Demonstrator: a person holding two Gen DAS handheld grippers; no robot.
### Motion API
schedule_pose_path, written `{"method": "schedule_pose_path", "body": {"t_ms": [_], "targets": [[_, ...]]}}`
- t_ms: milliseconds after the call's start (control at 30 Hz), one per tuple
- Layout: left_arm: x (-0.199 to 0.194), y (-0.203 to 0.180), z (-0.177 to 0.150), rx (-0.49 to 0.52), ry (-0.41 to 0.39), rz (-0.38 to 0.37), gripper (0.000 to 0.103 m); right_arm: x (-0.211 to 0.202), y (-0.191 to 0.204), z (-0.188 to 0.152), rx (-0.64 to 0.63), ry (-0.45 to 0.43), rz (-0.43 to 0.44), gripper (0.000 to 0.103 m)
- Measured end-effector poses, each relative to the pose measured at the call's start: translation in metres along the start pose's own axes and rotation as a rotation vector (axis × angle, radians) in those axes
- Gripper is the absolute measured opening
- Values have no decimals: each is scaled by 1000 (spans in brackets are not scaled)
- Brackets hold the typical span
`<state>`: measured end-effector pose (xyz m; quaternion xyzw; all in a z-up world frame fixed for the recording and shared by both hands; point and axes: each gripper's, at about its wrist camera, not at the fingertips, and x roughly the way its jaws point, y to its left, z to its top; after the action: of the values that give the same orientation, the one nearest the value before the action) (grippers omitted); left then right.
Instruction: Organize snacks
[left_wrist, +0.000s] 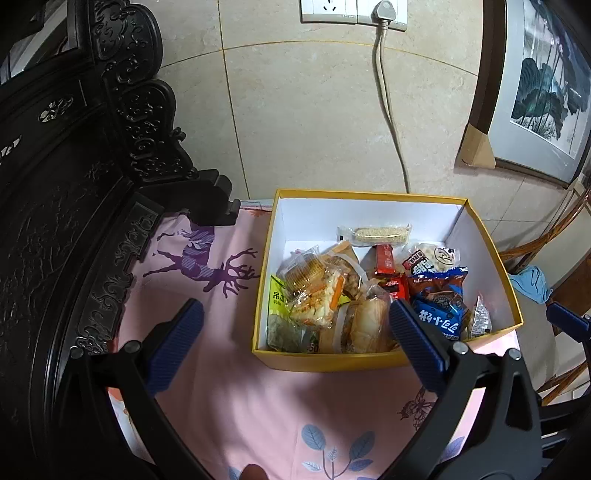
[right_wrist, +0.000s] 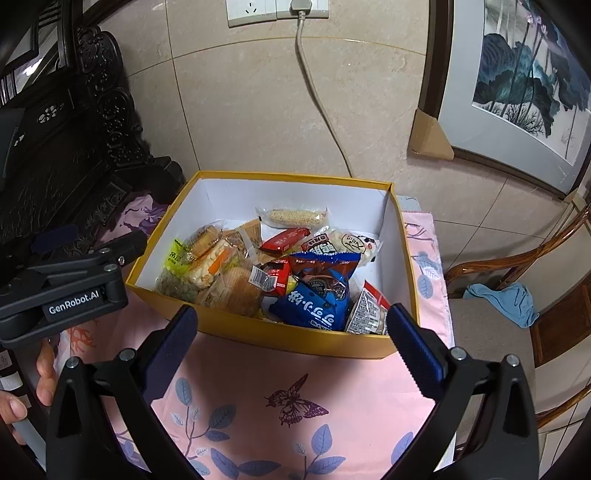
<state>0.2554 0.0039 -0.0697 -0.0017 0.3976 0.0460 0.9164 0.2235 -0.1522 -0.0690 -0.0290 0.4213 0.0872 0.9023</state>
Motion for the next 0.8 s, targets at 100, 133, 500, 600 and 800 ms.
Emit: {"method": "schedule_pose_path", "body": {"t_ms": [100, 133, 500, 600, 800], "targets": [[-2, -1, 1, 2, -4, -2, 101, -1, 1, 1, 0, -2, -1, 102], [-2, -1, 1, 3, -4, -2, 101, -2, 1, 1, 0, -3, -1, 102], [-3, -3, 3, 5, -2, -6, 101, -5, 1, 5, -1, -8, -4, 102], [-4, -3, 3, 4, -2, -6, 101, -5, 2, 6, -1, -9, -3, 102], [-4, -3, 3, 5, -1, -7, 101, -5, 2, 6, 0, -8, -4, 102]]}}
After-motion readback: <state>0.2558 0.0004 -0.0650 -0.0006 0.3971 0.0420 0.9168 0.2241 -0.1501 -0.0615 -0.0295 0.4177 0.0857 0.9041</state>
